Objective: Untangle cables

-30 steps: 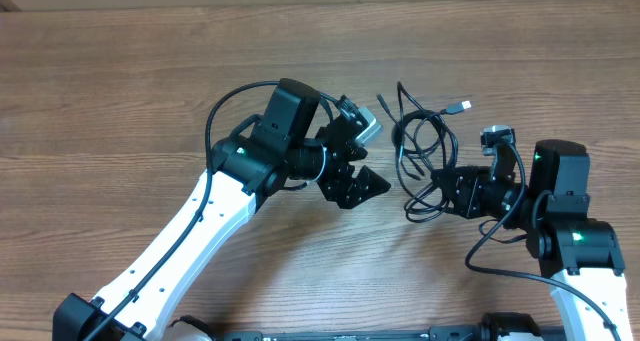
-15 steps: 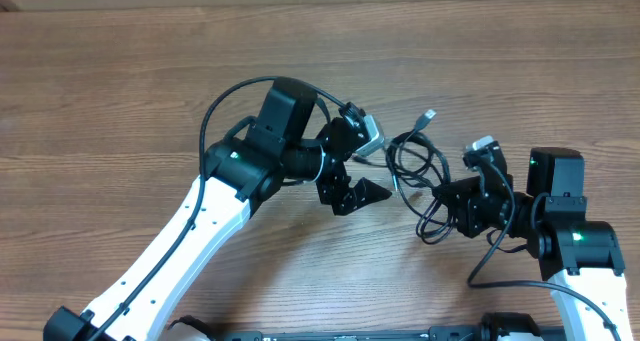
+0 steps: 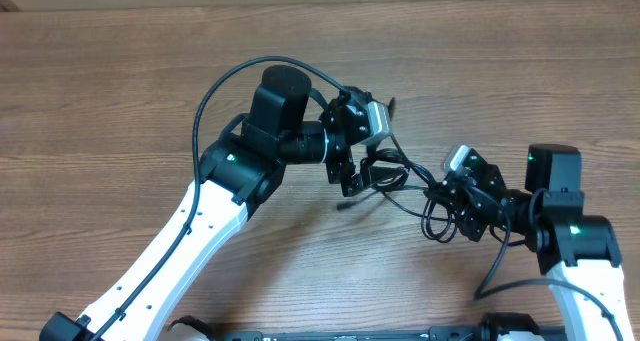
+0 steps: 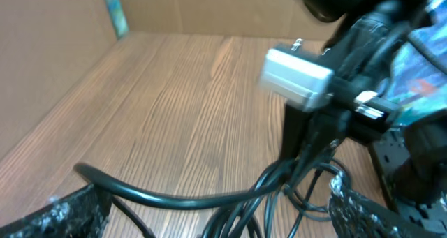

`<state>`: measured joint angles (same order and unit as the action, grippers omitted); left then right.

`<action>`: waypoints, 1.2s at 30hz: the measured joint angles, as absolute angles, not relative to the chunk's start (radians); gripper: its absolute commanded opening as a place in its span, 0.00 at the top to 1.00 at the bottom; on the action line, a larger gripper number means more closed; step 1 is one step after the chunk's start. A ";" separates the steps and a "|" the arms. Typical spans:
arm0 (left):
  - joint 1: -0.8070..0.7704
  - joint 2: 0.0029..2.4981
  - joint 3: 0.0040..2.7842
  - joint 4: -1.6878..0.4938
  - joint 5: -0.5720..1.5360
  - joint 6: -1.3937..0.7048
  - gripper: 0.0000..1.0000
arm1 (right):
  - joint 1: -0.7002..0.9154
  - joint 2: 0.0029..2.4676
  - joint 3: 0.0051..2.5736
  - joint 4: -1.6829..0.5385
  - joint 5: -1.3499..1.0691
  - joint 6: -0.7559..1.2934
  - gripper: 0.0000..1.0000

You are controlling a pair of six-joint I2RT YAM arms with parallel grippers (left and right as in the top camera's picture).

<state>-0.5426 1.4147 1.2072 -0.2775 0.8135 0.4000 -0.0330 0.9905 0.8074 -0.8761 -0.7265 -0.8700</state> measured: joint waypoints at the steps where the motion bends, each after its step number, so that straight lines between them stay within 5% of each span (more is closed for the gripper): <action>1: -0.543 1.414 1.207 -0.277 0.830 0.400 0.03 | -0.033 1.005 0.807 -0.876 -0.715 -0.882 0.96; 5: -0.543 1.392 1.207 -0.285 0.958 0.402 0.17 | -0.033 1.093 0.807 -0.862 -0.652 -0.913 0.95; 9: -0.541 1.357 1.207 -0.299 1.026 0.402 0.43 | -0.033 1.150 0.807 -0.830 -0.623 -0.902 0.95; 21: -0.463 1.348 1.207 -0.363 0.995 0.329 0.20 | -0.033 1.155 0.807 -0.831 -0.694 -0.920 0.96; 36: -0.491 1.394 1.207 -0.485 0.891 0.427 0.15 | -0.033 1.091 0.807 -0.898 -1.122 -1.197 0.96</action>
